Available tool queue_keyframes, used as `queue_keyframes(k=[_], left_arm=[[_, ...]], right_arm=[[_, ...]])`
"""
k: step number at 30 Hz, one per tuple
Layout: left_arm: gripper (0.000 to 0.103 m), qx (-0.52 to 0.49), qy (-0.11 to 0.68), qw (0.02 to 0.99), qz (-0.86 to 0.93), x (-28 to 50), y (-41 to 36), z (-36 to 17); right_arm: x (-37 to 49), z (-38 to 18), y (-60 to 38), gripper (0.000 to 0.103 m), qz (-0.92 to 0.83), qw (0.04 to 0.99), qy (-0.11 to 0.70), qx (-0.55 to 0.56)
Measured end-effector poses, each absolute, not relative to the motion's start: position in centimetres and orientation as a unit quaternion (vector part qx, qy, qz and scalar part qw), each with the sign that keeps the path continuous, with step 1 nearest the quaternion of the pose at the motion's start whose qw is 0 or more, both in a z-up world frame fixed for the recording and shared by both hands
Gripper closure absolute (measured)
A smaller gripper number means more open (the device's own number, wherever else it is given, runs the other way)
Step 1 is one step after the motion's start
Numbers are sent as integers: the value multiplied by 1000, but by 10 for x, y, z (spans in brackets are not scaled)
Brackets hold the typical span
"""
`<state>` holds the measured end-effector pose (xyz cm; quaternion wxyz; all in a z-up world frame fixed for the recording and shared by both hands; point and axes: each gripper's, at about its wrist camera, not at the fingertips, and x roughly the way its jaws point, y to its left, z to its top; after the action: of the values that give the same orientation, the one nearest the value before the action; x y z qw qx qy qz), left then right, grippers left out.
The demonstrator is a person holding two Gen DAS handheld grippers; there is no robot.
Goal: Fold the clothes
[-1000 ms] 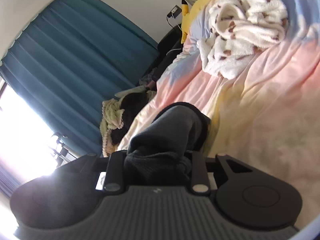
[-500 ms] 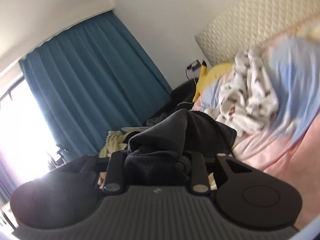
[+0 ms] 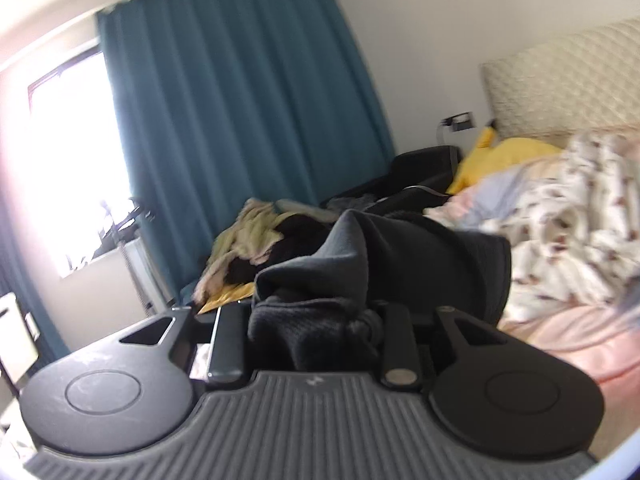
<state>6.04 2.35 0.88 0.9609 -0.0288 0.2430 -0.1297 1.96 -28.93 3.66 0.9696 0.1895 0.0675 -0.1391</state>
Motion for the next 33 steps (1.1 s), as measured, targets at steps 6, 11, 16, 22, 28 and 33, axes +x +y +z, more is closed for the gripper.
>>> queue_keyframes(k=[6,11,16,22,28,33], left_arm=[[11,-173,193,965,-49,76,99,37],[10,-258,177,950,5,86,159,33],[10,-304,184,933,56,104,198,13],[10,-303,190,930,90,113,205,-2],[10,-302,177,929,118,110,209,0],[10,-306,173,933,82,102,199,10]], right_arm=[[91,37,-205,71,-82,985,72,130],[155,16,-121,72,3,993,93,74],[221,-52,-23,72,72,982,173,7],[235,-109,24,70,80,972,211,-63],[216,-90,12,48,137,968,209,-26],[152,-63,11,31,204,964,171,-14]])
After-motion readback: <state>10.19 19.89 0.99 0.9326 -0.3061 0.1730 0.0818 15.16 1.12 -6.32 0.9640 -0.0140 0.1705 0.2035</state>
